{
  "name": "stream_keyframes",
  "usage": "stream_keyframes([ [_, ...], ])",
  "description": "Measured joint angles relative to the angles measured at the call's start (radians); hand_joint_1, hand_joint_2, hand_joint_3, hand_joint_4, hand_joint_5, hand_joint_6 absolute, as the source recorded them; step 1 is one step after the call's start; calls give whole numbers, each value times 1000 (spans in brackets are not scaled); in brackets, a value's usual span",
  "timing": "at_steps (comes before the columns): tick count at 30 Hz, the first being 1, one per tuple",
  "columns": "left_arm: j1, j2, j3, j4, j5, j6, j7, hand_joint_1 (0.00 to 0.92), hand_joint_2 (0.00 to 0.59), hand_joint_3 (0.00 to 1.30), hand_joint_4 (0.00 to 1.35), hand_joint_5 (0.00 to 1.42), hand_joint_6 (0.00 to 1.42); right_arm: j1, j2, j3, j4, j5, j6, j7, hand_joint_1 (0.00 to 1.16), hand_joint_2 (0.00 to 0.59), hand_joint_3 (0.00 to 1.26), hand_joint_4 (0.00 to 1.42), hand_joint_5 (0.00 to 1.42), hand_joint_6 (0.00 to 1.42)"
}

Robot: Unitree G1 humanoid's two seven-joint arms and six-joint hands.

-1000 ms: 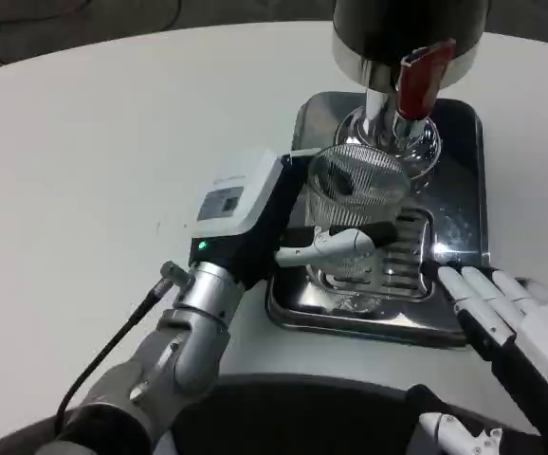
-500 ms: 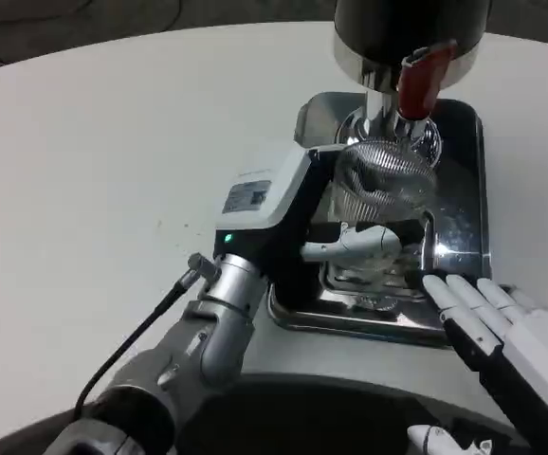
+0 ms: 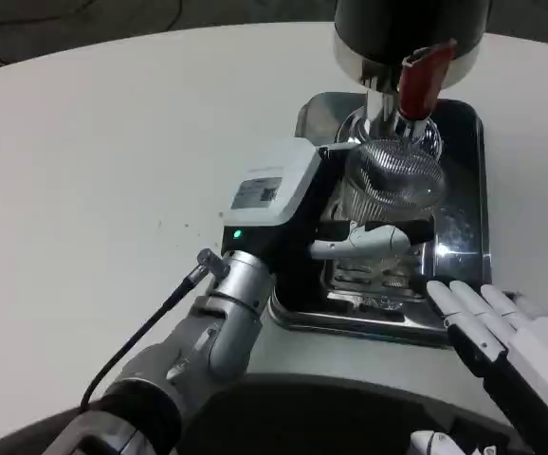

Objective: Grasp the cup under the faucet to collect the drink, then remove the cup.

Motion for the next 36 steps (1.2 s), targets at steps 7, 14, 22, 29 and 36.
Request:
stream_keyframes([
  [7,-1,0,-6,-1,-1,7,0,404,73,864,898,1090,1366,0,0,-6,0,1,0,0,197,400,0,0,0,0],
  [14,-1,0,-16,-9,-1,21,-1,373,81,792,809,1001,1349,7,0,-14,-6,6,0,0,197,400,0,0,0,0],
  [22,-1,4,-25,-21,-1,28,-5,340,100,761,770,961,1329,14,0,-19,-7,21,0,0,197,400,0,0,0,0],
  [29,-1,8,-30,-27,-1,31,-5,355,115,761,784,978,1372,16,-3,-26,-9,25,-1,0,197,400,0,0,0,0],
  [36,3,4,-38,-29,4,32,15,367,137,739,786,1009,1384,21,-5,-36,-14,37,-1,0,197,400,0,0,0,0],
])
